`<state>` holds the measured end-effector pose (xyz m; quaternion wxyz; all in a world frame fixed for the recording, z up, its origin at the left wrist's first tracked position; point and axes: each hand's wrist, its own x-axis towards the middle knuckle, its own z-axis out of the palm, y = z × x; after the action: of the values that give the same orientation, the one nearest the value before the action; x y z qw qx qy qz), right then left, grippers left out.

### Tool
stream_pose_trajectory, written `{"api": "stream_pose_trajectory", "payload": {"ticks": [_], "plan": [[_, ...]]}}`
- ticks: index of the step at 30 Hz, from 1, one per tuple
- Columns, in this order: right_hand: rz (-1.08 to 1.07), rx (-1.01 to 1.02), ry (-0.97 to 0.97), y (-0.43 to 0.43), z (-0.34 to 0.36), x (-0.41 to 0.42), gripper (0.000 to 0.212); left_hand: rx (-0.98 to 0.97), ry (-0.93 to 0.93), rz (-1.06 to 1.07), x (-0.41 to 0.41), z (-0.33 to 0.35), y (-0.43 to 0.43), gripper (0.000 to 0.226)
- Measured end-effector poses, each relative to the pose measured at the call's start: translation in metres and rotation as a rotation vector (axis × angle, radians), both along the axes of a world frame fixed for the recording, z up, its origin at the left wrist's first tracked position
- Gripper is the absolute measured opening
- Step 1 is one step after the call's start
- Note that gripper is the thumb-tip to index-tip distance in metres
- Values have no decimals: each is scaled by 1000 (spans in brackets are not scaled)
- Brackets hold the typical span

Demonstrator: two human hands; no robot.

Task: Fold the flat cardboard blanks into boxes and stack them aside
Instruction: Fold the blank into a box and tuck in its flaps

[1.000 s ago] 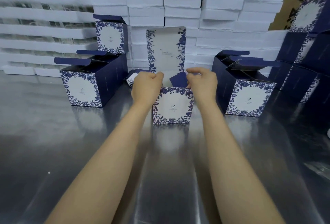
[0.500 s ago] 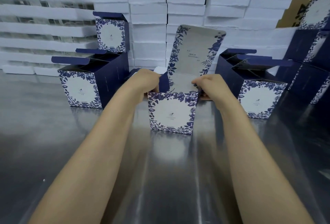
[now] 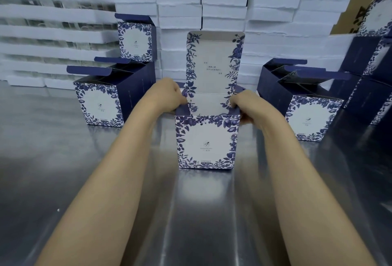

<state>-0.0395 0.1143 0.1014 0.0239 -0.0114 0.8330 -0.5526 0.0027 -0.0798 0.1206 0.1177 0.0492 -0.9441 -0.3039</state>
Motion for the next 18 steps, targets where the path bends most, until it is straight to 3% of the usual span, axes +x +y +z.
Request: {"api": "stream_pose_trajectory", "payload": {"ticks": [3, 7, 11, 16, 18], "plan": [[59, 47, 31, 0, 3, -2, 15, 23, -29, -5, 2, 0, -3, 38], [180, 207, -67, 9, 13, 5, 9, 159, -302, -42, 12, 9, -11, 49], [263, 389, -190, 17, 24, 15, 20, 10, -536, -124, 17, 13, -19, 56], [404, 472, -298, 19, 35, 31, 27, 85, -467, -134, 15, 11, -14, 44], [451, 496, -304, 19, 38, 35, 19, 88, -408, -87, 12, 9, -12, 41]]}}
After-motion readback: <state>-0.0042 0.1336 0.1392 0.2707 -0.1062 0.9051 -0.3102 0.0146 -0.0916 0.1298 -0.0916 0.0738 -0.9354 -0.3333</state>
